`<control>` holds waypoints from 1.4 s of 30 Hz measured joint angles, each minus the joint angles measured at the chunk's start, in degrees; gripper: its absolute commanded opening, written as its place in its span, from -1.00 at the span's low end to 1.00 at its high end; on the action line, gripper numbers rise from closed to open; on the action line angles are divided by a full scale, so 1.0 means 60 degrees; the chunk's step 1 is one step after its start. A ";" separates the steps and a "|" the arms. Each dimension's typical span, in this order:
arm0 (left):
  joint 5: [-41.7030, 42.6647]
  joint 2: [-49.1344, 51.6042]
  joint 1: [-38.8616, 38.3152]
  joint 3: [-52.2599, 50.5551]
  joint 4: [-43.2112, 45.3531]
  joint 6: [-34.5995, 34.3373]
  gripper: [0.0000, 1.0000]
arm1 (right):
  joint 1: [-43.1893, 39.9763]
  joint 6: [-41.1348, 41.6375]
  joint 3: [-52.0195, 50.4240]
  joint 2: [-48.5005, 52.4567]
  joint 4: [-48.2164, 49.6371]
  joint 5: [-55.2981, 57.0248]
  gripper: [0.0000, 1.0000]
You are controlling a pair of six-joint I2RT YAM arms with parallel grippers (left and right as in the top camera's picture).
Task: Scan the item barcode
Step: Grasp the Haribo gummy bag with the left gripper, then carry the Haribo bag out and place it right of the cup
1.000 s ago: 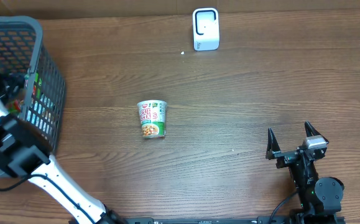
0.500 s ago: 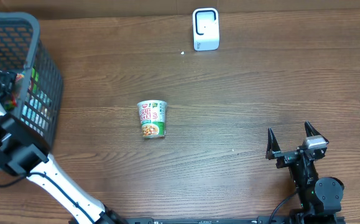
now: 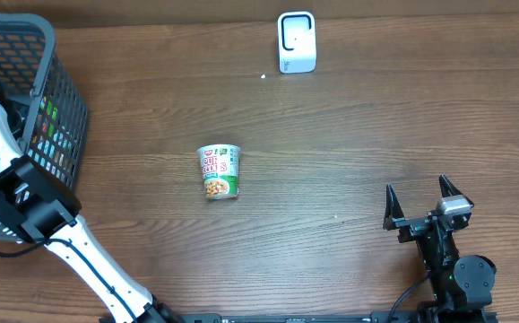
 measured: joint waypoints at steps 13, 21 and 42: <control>0.0583 -0.1231 -0.0018 -0.0685 -0.1654 0.0994 -0.92 | 0.0000 0.0000 0.0000 0.0000 0.0000 0.0000 1.00; 0.0423 -0.5227 -0.0018 -0.0641 -0.1982 0.1497 -0.91 | 0.0000 0.0004 0.0000 0.0000 -0.0007 0.0000 1.00; 0.0794 -0.9147 -0.6757 -0.0984 -0.4411 0.3555 -0.91 | 0.0000 0.0004 0.0000 0.0000 0.0000 0.0000 1.00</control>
